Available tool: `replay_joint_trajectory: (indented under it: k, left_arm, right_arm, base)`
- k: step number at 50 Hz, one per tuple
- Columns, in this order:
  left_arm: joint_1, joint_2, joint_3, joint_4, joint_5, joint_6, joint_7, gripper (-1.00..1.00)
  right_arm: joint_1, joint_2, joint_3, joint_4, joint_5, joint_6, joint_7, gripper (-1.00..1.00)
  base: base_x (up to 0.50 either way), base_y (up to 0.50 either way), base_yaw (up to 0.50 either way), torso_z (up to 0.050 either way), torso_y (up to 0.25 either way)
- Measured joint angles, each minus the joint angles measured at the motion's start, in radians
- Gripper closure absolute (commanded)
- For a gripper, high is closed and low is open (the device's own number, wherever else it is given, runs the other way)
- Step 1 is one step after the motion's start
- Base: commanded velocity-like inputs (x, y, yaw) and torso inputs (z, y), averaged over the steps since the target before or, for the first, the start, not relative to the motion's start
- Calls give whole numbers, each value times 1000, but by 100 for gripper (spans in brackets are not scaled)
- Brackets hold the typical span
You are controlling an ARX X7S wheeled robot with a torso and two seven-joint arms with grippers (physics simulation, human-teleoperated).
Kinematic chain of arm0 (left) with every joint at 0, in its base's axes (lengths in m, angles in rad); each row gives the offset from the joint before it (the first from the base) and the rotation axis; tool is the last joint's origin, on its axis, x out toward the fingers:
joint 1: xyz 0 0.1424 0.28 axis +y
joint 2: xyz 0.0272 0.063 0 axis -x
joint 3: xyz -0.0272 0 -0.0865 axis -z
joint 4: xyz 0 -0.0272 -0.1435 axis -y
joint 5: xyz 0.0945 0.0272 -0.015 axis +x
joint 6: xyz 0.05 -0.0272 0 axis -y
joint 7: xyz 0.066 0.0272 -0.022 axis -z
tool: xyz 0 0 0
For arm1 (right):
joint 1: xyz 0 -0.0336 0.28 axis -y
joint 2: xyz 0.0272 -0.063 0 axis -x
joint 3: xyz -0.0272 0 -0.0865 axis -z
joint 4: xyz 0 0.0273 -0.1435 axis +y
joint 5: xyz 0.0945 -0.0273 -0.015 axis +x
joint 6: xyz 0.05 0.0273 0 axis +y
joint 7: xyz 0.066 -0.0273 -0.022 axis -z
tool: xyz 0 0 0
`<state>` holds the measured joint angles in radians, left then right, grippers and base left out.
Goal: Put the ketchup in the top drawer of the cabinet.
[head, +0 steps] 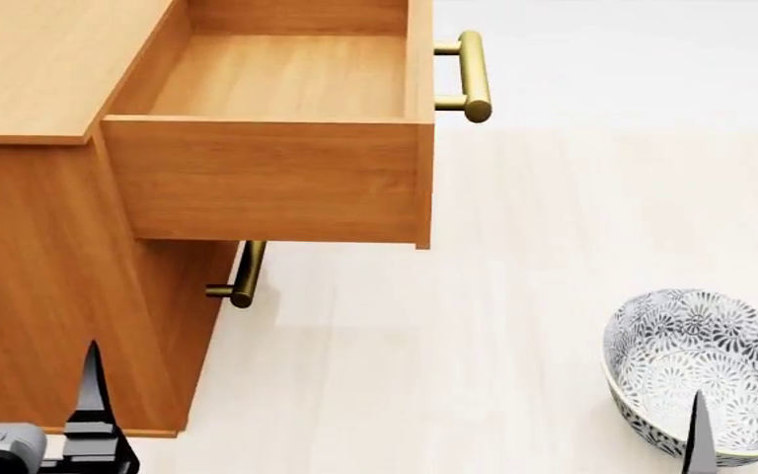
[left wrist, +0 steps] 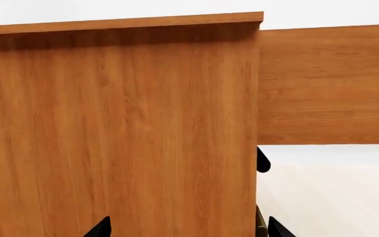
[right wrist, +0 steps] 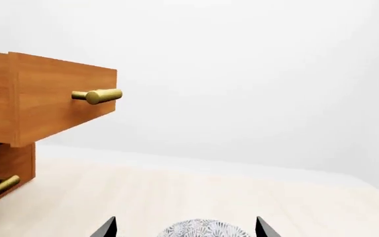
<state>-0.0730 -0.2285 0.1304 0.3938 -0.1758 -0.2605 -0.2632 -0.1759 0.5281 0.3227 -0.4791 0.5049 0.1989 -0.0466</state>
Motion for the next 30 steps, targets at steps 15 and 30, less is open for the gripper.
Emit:
replay_joint_trajectory:
  k: [15, 30]
  left_arm:
    - [-3, -2, 4, -22, 2, 14, -12, -100]
    - [-11, -4, 9, -55, 1, 33, -18, -100]
  right_arm:
    - [-170, 7, 133, -2, 81, -92, -125, -100]
    - [-329, -59, 259, -21, 125, -189, -191, -100]
  base:
    - [0, 0, 0, 0, 0]
    - [0, 0, 0, 0, 0]
